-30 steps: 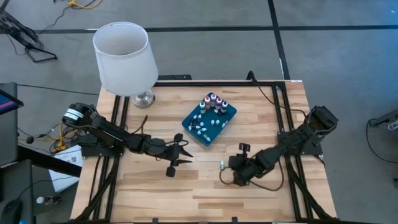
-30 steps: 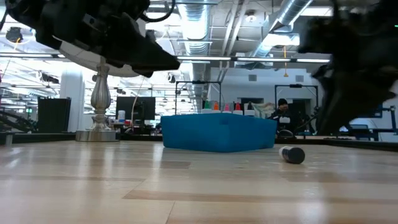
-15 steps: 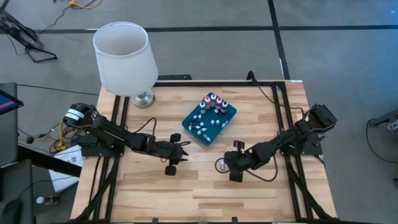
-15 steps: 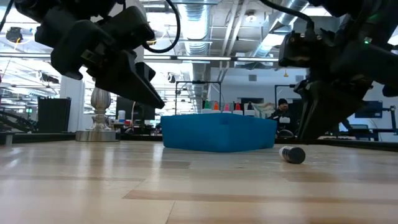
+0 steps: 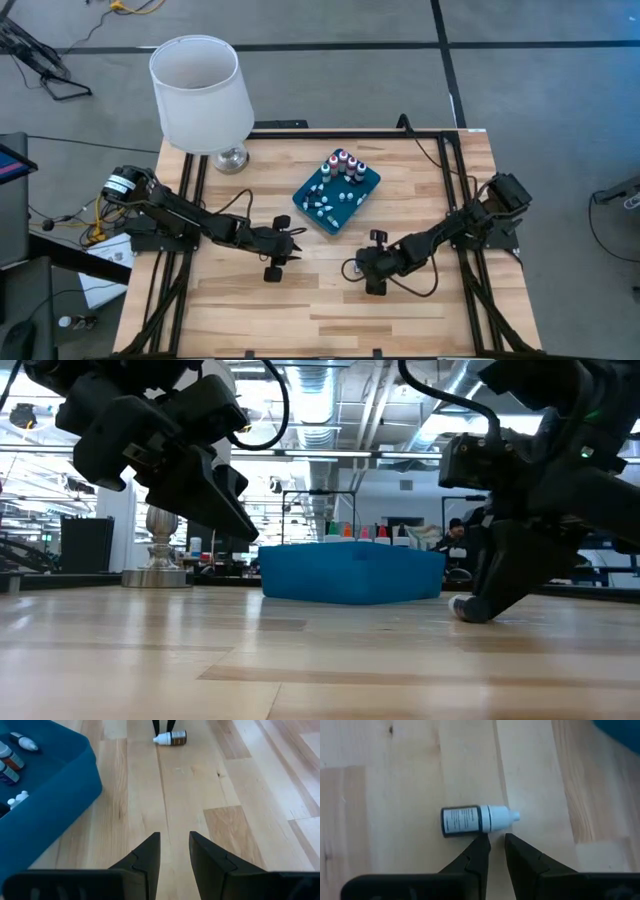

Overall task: Pick & Place food coloring
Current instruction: Put the small brown food coloring bottle into the blue container

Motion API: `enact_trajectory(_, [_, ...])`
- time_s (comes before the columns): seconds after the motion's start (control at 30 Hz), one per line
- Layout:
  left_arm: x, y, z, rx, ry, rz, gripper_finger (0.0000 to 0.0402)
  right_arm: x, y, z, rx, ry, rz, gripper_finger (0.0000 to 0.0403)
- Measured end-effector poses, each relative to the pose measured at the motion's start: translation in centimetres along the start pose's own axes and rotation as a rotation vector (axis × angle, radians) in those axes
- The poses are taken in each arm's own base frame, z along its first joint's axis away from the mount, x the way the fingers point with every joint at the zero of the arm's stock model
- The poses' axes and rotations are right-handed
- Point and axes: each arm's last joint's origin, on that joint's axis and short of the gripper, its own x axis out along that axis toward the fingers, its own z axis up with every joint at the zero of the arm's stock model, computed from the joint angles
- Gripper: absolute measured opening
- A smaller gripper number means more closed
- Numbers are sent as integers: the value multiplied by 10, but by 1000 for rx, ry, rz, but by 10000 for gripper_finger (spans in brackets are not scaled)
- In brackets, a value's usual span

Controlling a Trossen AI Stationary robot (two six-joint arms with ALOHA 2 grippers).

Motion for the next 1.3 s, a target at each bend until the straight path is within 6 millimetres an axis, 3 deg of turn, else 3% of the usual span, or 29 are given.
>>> enact_trajectory(0.43, [0, 0, 0, -36, 0, -2, 96, 4, 2, 25, -49, -223, 97, 59])
enact_trajectory(0.6, [0, -2, 0, -61, 0, -62, 96, 4, -1, 23, -58, -196, 80, 59])
enact_trajectory(0.7, [-1, -9, 6, 13, -56, -200, 96, 6, -4, 17, -60, -129, 55, 59])
enact_trajectory(0.83, [2, -21, 8, 97, -122, -232, 96, 5, -5, 14, -41, -90, 42, 59])
enact_trajectory(1.03, [8, -28, -8, -51, 91, -206, 96, 2, -6, 13, -40, -73, 51, 59])
enact_trajectory(1.3, [-3, -56, -22, -190, 358, -216, 96, -3, -7, 11, -47, -53, 60, 59])
